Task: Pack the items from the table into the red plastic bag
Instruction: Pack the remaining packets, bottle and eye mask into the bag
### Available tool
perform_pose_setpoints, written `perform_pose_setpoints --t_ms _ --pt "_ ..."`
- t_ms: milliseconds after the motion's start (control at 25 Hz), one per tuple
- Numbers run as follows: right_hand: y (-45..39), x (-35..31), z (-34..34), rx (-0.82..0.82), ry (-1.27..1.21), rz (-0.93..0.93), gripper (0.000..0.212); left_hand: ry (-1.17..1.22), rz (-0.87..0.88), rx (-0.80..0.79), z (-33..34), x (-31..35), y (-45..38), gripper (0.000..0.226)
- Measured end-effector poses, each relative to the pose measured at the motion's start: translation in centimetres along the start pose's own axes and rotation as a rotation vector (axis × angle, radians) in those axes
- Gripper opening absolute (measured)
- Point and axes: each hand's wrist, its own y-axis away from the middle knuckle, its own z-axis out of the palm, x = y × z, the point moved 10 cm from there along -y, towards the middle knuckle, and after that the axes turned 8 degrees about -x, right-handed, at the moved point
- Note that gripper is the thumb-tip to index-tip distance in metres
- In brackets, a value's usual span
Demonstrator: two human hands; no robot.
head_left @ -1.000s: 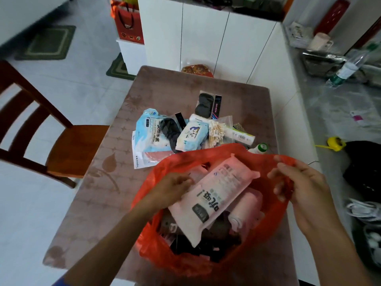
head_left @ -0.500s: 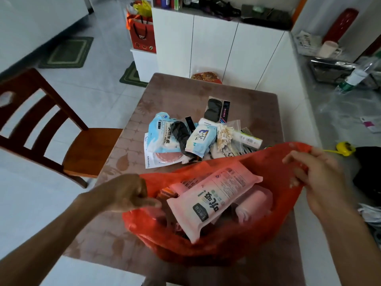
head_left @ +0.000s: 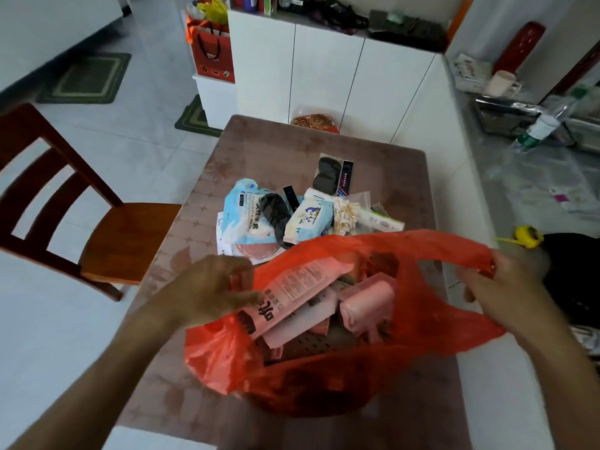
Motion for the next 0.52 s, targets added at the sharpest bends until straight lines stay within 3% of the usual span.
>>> perform_pose_setpoints --t_ms 80,120,160,200,280,360,520 --pt "1.3 -1.1 -0.6 0.128 0.037 -0.079 0.041 -0.178 -0.085 0.155 -0.3 -0.8 -3.8 0.056" --pt "2.6 -3.4 -0.9 0.219 0.055 -0.216 0.053 -0.179 -0.146 0.135 0.6 -1.9 -6.3 0.073" --pt "4.2 -6.3 -0.8 0.299 0.080 -0.383 0.061 -0.132 -0.195 0.085 2.2 -3.2 -8.7 0.078" --pt "5.2 -9.2 0.1 0.320 0.092 -0.527 0.063 -0.075 -0.181 0.033 3.9 -3.6 -10.9 0.067" --pt "4.1 -14.1 5.0 0.153 0.111 -0.721 0.054 -0.004 0.023 -0.042 7.2 -2.2 -13.0 0.036" --pt "-0.6 -15.7 12.9 -0.113 0.274 -0.736 0.044 -0.007 0.265 -0.011 9.0 -0.7 -12.7 0.033" --pt "-9.5 -8.3 27.1 -0.583 0.665 -0.397 0.041 -0.043 0.401 -0.041 10.6 -2.1 -12.8 0.046"
